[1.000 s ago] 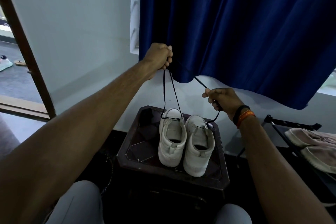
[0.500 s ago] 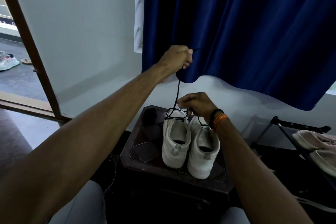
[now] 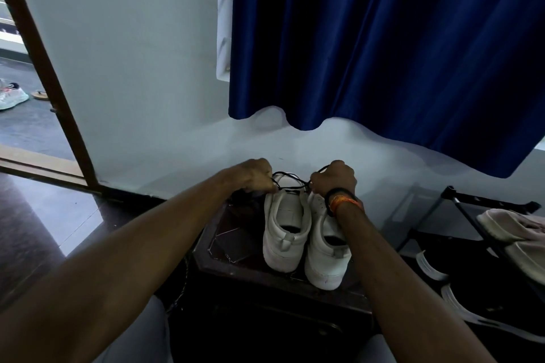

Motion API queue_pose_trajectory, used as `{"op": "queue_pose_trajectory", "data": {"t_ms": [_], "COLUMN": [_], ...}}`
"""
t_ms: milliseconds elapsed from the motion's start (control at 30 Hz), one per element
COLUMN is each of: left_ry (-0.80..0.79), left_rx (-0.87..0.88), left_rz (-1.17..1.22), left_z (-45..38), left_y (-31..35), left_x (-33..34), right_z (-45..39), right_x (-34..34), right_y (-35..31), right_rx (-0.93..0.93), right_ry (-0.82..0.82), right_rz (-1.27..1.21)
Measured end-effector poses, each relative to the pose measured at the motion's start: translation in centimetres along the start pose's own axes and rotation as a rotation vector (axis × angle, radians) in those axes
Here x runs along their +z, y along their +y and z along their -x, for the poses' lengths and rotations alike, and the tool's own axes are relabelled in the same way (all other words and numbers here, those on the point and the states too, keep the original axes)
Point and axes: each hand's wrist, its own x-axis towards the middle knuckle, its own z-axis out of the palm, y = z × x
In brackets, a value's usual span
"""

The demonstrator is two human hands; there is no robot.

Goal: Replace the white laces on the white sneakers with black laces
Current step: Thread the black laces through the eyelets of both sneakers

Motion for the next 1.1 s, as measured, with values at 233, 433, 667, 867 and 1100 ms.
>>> {"op": "queue_pose_trajectory", "data": {"t_ms": [233,433,667,867,1100], "left_ry": [0.004,0.08,0.335,0.596,0.652], "left_rx": [-0.055,0.014,-0.119,-0.24,-0.072], "left_rz": [0.209,0.075,0.06,0.15,0.307], "left_z": [-0.8,-0.3,0.1,0.4,1.0], "left_y": [-1.1,-0.8,-2.4,-3.9,-3.4], "left_x": [1.9,2.4,-0.6,-6.1,-9.5], "right_z": [0.5,1.2,1.2,0.9,0.9], "right_x": [0.0,0.3,0.2,0.0,-1.3], "right_y": [-0.7,-0.5,0.0,0.2,-0.1], "right_rx": [-0.106,-0.114,-0.056,-0.045,-0.105], "right_ry": [-0.221,-0.197,-0.141,-0.138,-0.155], "right_rz": [-0.001,0.066,0.068,0.079,0.028]}}
